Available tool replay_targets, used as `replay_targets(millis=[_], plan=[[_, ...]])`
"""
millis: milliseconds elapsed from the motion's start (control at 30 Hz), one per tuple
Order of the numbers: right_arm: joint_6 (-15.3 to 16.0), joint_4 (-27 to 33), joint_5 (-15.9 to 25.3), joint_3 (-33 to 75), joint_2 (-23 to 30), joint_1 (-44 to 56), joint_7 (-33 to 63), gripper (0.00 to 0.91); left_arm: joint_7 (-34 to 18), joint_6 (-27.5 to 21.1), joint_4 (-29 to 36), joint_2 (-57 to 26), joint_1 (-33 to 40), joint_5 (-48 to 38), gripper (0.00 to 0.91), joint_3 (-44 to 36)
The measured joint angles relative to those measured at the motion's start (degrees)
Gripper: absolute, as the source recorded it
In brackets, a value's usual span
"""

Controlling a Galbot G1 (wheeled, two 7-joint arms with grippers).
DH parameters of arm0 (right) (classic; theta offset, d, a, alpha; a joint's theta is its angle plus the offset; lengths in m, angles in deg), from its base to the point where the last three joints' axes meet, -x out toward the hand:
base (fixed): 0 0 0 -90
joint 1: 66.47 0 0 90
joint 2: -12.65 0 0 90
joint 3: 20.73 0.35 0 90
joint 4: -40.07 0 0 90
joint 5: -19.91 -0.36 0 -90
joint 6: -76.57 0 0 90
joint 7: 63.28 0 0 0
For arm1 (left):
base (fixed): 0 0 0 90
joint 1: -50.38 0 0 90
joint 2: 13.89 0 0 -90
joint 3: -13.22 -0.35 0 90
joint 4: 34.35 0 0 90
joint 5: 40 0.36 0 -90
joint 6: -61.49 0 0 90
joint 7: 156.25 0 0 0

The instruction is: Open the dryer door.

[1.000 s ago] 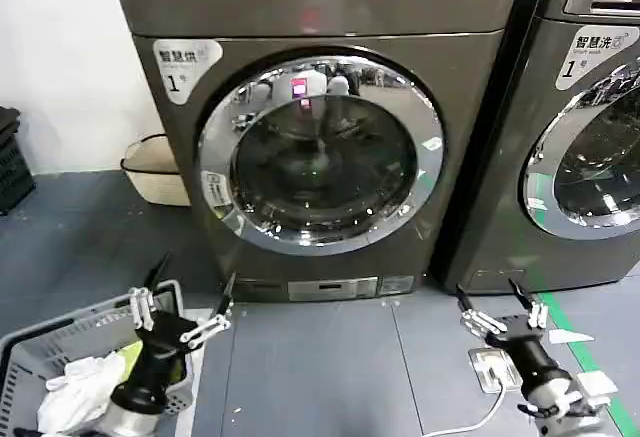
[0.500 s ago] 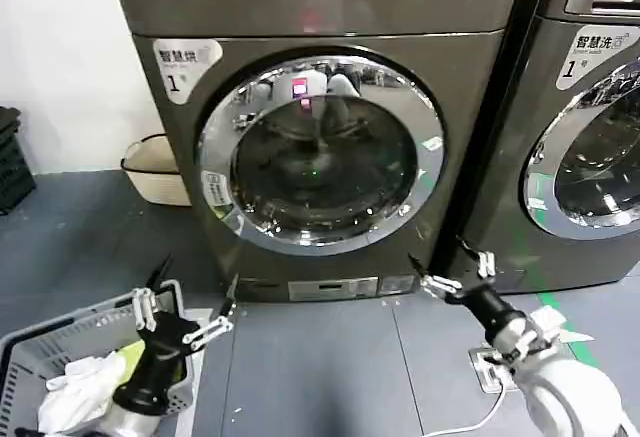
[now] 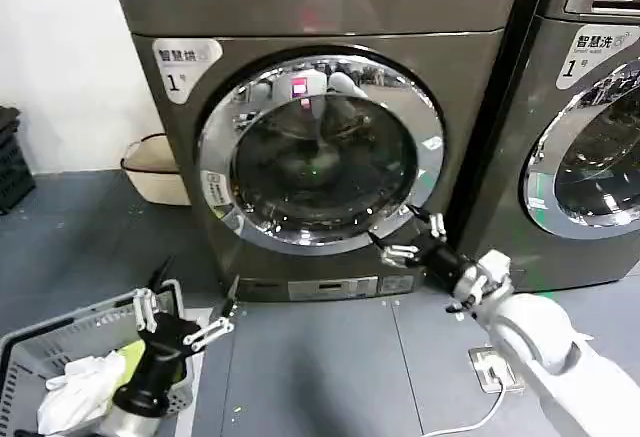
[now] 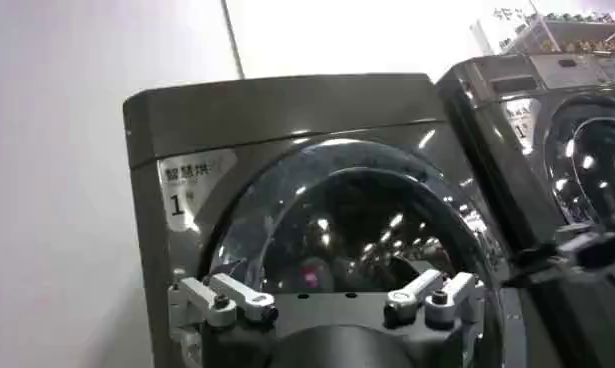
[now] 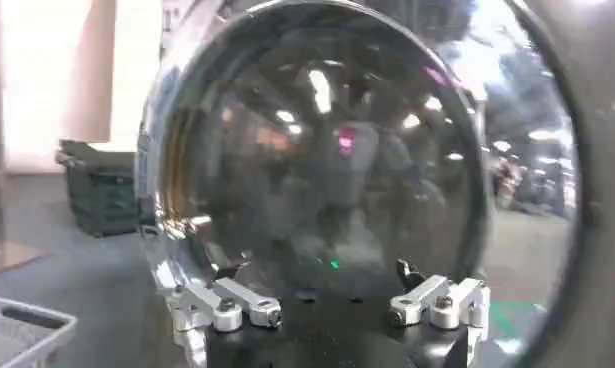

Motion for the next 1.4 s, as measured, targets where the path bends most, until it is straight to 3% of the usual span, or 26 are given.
replay_targets(millis=[767, 1400], plan=[[-0.4, 11.5, -4.2, -18.7, 6.9, -19.4, -2.0, 0.907, 0.1, 0.2, 0.3, 0.5, -0.2, -0.1, 0.907, 0.1], [-0.2, 18.9, -4.2, -27.8, 16.4, -28.2, -0.8, 0.907, 0.2, 0.5, 0.4, 0.9, -0.2, -0.2, 0.907, 0.3]])
